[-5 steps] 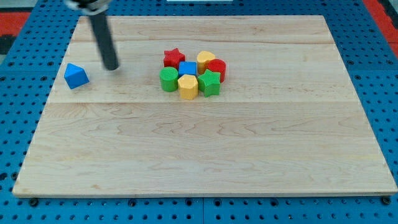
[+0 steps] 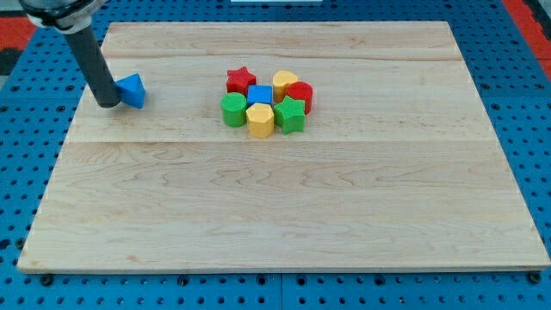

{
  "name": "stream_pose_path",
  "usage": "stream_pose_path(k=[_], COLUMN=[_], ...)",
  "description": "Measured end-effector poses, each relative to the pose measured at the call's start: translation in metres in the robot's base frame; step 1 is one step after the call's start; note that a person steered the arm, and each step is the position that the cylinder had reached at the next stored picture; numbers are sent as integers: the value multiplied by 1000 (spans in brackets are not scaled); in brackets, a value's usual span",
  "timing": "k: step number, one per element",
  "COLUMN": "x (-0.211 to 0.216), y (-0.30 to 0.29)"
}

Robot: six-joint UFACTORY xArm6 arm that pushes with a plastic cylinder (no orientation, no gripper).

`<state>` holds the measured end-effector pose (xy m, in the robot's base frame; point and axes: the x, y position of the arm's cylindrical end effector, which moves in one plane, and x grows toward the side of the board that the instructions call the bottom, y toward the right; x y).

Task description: Move the blue triangle into red star

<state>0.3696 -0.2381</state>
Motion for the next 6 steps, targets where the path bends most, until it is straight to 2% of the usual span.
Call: stream_pose_path(k=[1, 2, 3, 5, 6], x=[-1, -21, -37, -26, -26], y=[3, -5, 17, 119, 144])
